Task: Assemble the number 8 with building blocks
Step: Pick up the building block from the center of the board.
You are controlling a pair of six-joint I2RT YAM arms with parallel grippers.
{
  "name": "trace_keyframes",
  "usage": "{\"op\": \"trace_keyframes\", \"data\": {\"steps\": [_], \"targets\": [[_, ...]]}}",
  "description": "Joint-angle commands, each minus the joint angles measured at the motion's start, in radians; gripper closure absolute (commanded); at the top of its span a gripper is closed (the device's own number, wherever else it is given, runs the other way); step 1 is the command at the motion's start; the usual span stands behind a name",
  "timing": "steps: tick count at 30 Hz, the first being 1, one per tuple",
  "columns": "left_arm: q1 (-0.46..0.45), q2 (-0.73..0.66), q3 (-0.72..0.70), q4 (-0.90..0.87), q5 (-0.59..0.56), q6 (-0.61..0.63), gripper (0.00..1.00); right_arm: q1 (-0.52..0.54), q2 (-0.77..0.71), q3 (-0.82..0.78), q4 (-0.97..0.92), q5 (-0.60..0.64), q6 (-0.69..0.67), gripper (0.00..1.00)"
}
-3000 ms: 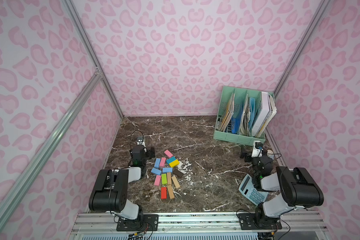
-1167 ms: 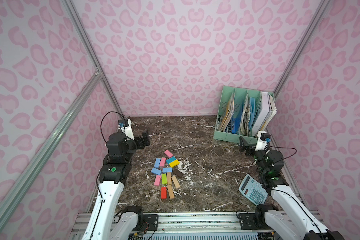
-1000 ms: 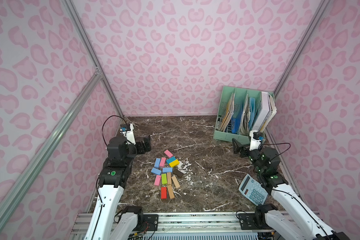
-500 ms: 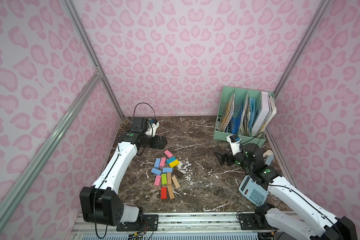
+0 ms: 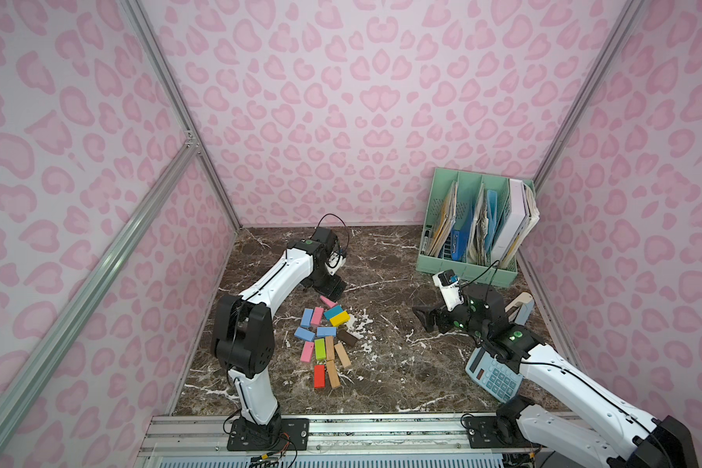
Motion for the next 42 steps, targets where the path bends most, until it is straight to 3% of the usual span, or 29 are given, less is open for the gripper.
{"op": "trace_keyframes", "data": {"steps": [1, 26, 42], "targets": [[-0.009, 0.052, 0.026, -0.047, -0.056, 0.030, 0.10, 0.000, -0.016, -0.015, 0.017, -0.017, -0.006, 0.01], [-0.007, 0.272, 0.132, -0.016, -0.073, 0.081, 0.16, 0.000, -0.042, -0.060, 0.009, -0.013, -0.017, 0.01], [0.020, 0.313, 0.152, -0.037, -0.013, 0.064, 0.29, 0.000, -0.049, -0.067, 0.009, -0.003, -0.020, 0.00]]}}
